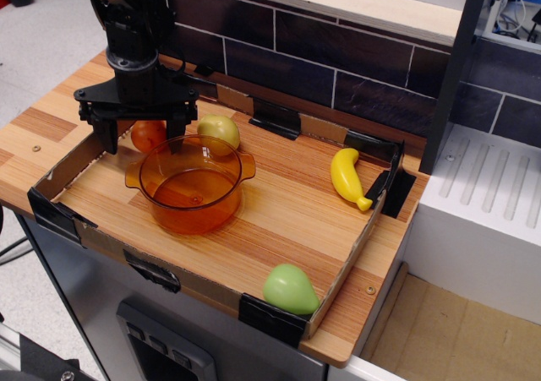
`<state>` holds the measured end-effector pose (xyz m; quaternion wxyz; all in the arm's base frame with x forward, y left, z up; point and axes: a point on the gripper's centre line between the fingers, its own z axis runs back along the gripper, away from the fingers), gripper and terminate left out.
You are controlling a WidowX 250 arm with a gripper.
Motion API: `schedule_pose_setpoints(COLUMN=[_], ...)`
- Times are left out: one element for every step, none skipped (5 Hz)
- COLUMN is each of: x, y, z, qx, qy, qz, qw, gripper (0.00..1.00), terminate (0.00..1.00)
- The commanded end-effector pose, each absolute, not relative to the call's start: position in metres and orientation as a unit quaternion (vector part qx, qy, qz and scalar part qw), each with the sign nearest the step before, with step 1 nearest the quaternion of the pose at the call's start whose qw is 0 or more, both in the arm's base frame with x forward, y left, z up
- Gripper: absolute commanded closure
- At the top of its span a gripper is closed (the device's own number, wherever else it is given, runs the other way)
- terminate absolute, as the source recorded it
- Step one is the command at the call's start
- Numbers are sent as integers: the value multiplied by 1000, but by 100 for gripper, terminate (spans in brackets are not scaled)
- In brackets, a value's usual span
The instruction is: Put carrot in pot
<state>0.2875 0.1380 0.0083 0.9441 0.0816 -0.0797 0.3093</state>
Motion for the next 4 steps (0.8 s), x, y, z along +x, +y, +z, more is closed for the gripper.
schedule_pose_setpoints(x=[290,292,292,295], y=[145,145,146,137], z=[15,19,44,79], qx=[82,77,64,40], qy=[-93,-97,-111,-134], qz=[317,317,324,315], qw=[940,940,937,939], gripper=[0,100,100,100], terminate=[0,0,0,0])
